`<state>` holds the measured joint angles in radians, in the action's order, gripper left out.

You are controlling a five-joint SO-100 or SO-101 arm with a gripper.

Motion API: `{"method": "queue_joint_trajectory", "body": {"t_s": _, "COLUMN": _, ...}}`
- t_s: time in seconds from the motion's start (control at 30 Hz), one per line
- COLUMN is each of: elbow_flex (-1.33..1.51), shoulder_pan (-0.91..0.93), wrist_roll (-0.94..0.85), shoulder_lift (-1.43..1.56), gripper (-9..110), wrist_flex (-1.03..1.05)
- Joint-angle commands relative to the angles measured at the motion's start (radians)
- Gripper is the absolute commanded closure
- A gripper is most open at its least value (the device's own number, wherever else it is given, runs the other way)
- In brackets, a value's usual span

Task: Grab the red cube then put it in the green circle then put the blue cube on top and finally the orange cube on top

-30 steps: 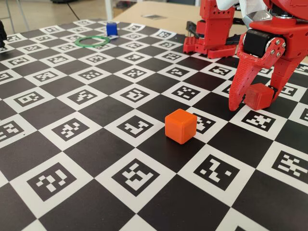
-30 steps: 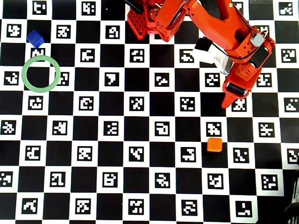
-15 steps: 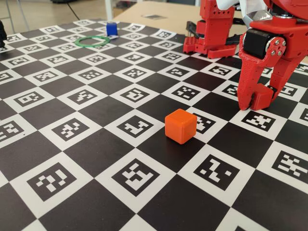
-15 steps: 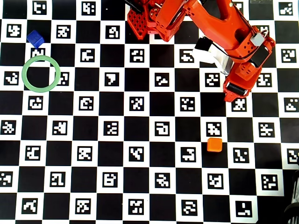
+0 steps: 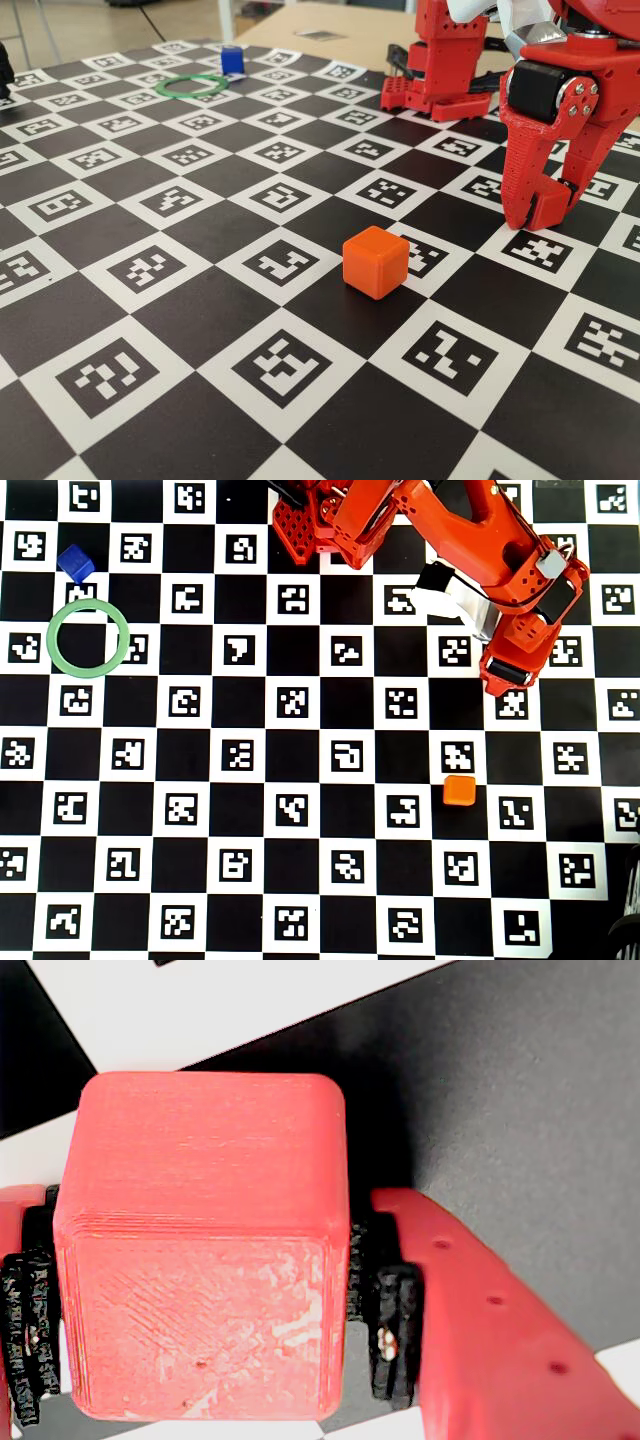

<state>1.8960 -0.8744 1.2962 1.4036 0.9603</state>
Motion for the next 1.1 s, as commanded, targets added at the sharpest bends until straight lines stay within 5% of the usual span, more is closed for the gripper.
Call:
{"method": "queue_joint_trajectory", "body": {"t_s": 0.0, "elbow_flex": -0.092, "shoulder_pan": 0.023, "wrist_roll": -0.038, "shoulder_lift": 0.034, "gripper": 93, "wrist_flex": 0.078}}
{"method": "queue_joint_trajectory", "body": {"t_s": 0.73, "elbow_flex": -0.844, "shoulder_pan": 0.52, "wrist_roll": -0.715, "shoulder_lift": 0.132, "gripper": 96, "wrist_flex": 0.819}}
{"method": "queue_joint_trajectory", "body": {"t_s": 1.07, "elbow_flex": -0.56, "shoulder_pan": 0.851, "wrist_roll": -1.312, "shoulder_lift": 0.295, "gripper": 98, "wrist_flex": 0.865}}
